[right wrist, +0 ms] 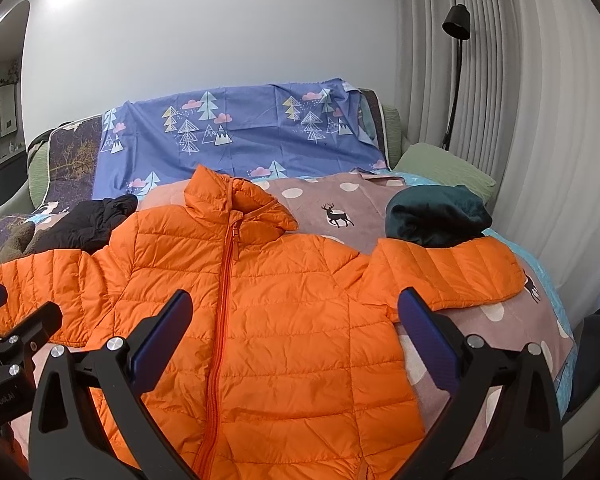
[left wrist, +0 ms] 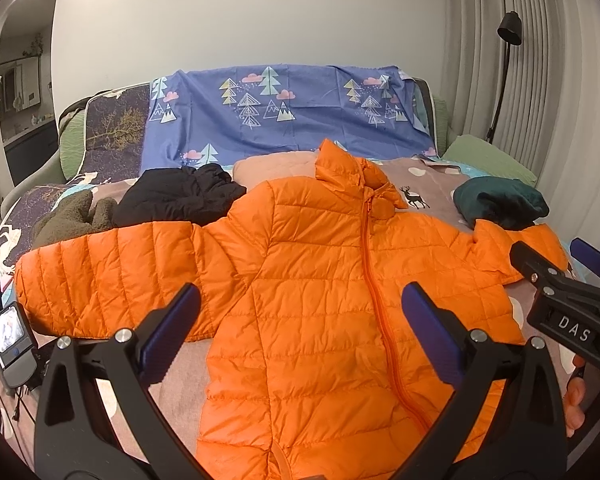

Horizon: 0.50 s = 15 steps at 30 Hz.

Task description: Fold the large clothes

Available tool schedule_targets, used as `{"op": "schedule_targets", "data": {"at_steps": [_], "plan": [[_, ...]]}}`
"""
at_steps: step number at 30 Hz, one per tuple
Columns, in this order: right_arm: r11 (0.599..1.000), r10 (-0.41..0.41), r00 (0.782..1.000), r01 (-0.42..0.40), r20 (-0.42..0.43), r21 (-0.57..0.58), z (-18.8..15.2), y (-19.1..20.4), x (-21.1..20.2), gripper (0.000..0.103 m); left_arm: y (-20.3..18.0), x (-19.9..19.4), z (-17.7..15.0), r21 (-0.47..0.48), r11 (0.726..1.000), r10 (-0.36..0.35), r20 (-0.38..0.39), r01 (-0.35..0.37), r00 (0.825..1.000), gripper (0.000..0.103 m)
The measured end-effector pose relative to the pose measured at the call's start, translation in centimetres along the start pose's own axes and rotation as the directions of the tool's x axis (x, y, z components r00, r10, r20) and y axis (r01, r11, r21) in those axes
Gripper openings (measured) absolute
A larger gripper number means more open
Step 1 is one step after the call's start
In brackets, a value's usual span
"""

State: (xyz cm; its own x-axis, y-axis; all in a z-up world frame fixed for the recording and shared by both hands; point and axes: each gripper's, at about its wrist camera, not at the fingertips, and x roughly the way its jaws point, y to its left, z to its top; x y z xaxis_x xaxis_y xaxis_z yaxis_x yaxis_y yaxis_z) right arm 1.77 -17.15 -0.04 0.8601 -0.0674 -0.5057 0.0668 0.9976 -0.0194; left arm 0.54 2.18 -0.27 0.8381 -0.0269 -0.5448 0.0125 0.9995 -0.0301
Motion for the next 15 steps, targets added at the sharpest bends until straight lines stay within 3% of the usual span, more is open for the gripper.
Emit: {"op": "schedule_targets", "data": {"at_steps": [15], "plan": [[1.000, 0.025, 1.000, -0.025, -0.019, 0.012, 0.05, -0.22, 0.35, 0.102, 0.05, -0.36, 0.40, 0.009, 1.000, 0.017, 0.019, -0.017, 1.000, 0.101]]}}
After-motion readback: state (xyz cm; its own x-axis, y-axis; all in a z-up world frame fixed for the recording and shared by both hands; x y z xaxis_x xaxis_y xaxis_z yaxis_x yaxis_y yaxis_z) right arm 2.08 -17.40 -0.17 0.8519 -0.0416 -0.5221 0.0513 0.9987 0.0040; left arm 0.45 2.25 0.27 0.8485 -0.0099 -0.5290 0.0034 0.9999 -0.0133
